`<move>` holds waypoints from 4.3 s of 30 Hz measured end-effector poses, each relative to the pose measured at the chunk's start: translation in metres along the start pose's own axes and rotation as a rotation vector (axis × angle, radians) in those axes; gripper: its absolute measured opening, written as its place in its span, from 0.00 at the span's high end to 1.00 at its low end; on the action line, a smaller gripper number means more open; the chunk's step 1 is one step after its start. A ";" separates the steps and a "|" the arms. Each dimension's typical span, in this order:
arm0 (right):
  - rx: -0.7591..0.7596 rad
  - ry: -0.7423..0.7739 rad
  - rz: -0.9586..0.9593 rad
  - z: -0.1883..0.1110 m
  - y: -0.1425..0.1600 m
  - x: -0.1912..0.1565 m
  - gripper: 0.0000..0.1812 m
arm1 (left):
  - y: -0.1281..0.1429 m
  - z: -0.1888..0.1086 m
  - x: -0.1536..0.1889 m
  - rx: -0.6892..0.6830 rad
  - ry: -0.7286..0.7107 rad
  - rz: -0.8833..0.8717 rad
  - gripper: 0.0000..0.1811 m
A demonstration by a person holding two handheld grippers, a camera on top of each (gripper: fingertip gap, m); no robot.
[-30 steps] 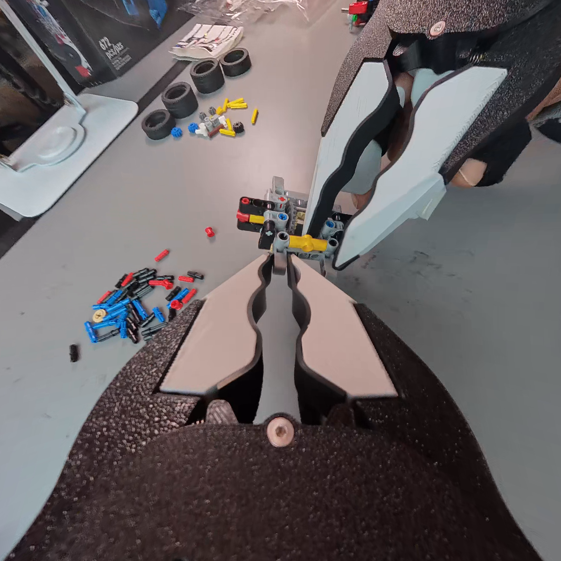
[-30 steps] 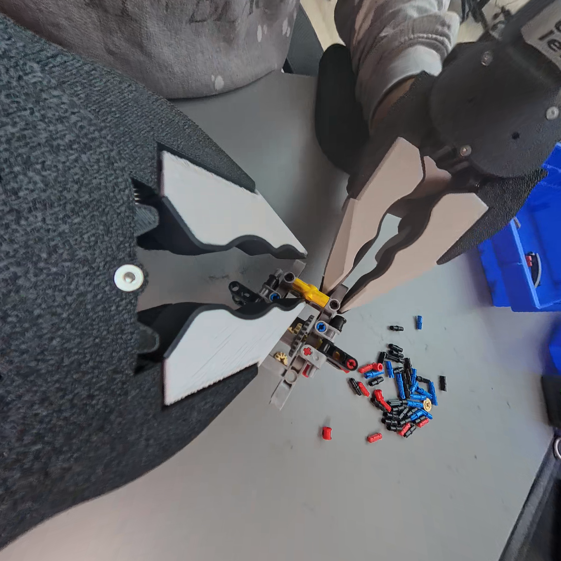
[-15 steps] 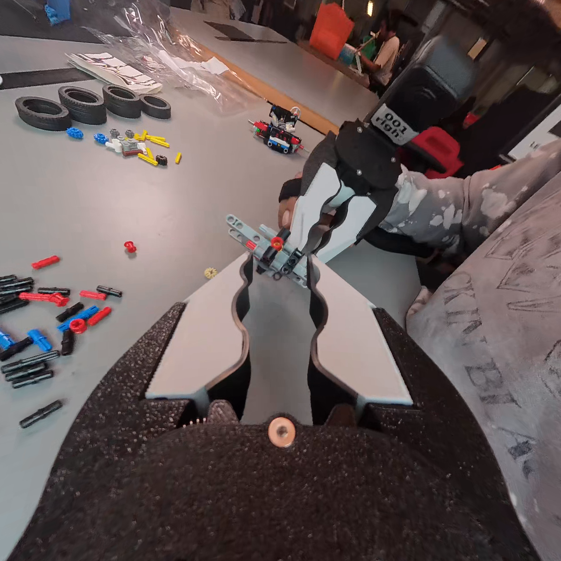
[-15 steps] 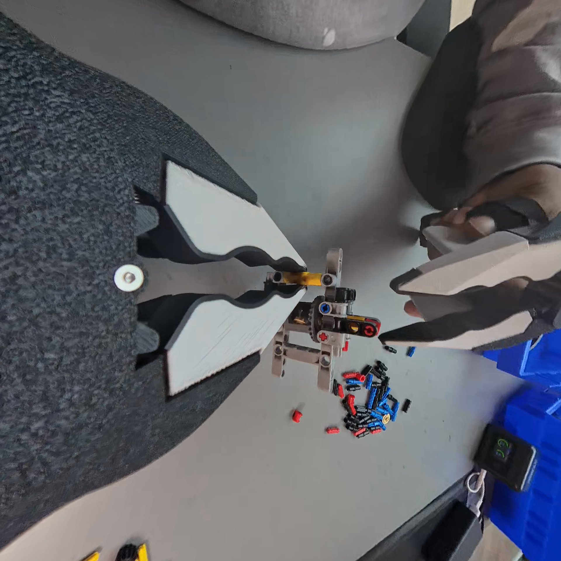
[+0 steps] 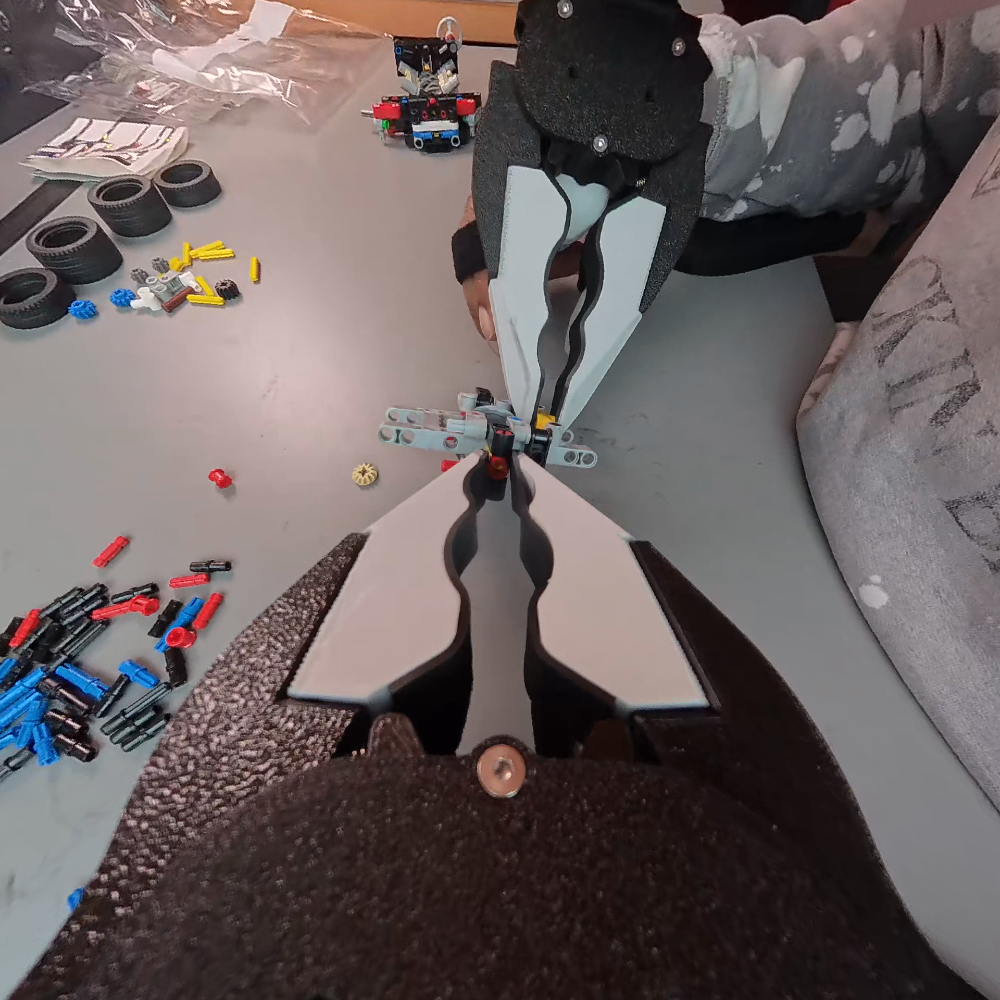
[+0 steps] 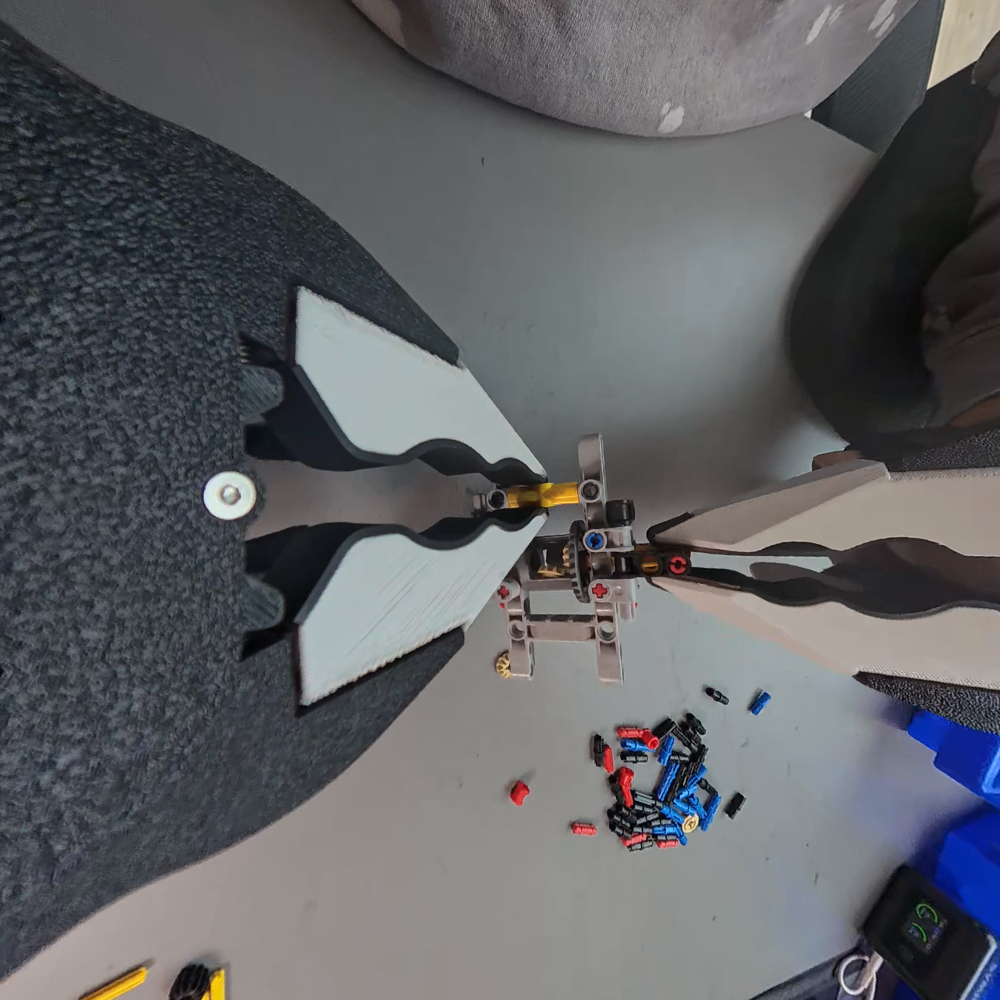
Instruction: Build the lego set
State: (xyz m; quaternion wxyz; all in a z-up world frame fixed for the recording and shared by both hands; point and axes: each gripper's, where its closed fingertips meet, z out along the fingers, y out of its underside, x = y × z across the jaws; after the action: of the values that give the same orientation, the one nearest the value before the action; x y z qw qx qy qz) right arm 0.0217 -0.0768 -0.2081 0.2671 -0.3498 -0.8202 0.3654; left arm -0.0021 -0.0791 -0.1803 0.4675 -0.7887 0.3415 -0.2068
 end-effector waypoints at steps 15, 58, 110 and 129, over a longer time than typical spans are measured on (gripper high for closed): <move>0.246 -0.062 0.204 -0.042 -0.053 0.014 0.89 | -0.001 0.006 0.014 0.006 0.141 -0.173 0.97; 0.396 -0.176 0.253 -0.035 -0.045 0.008 0.97 | -0.031 -0.005 0.018 0.232 0.304 -0.471 0.97; 0.420 -0.198 0.347 -0.026 -0.056 0.007 0.97 | -0.030 -0.004 0.022 0.195 0.206 -0.338 0.97; 0.444 -0.241 0.352 -0.031 -0.053 0.002 0.96 | -0.028 -0.011 0.025 0.189 0.264 -0.377 0.97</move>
State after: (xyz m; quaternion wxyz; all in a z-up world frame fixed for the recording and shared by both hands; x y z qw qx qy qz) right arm 0.0219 -0.0880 -0.1480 0.1703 -0.3735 -0.6730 0.6152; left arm 0.0176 -0.0948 -0.1506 0.4438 -0.7574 0.2255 -0.4226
